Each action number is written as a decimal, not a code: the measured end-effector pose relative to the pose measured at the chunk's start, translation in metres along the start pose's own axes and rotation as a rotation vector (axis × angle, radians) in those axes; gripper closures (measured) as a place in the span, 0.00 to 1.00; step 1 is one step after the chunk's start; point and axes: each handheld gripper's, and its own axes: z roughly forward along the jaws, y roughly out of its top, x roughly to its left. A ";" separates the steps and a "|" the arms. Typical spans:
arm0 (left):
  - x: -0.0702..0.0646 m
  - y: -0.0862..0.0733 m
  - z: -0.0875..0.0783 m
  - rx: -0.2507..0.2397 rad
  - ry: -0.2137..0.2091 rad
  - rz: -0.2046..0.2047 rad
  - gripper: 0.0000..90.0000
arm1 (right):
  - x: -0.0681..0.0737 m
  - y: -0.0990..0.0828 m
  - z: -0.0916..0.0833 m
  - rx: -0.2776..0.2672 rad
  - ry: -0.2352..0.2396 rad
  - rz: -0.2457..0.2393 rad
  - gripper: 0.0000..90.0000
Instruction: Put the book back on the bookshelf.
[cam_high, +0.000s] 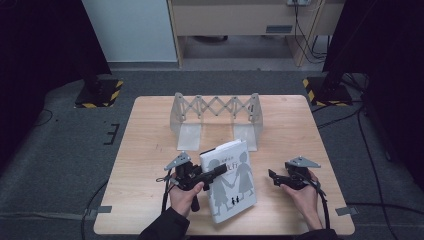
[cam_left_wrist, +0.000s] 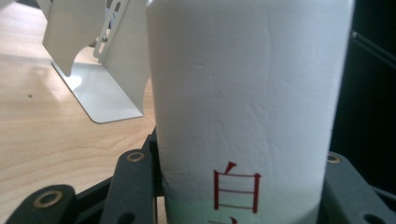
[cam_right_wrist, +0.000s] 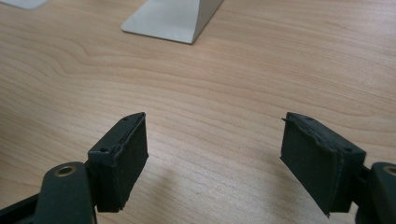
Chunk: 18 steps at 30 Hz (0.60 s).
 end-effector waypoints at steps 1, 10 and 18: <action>-0.001 0.002 -0.001 -0.001 0.003 0.007 0.59 | 0.000 0.000 0.001 0.002 -0.003 -0.002 0.26; -0.007 0.019 -0.017 -0.003 0.066 0.083 0.59 | -0.004 -0.001 0.003 0.041 -0.028 -0.011 0.24; -0.005 0.033 -0.035 -0.041 0.113 0.111 0.59 | -0.005 -0.001 0.005 0.068 -0.040 -0.018 0.22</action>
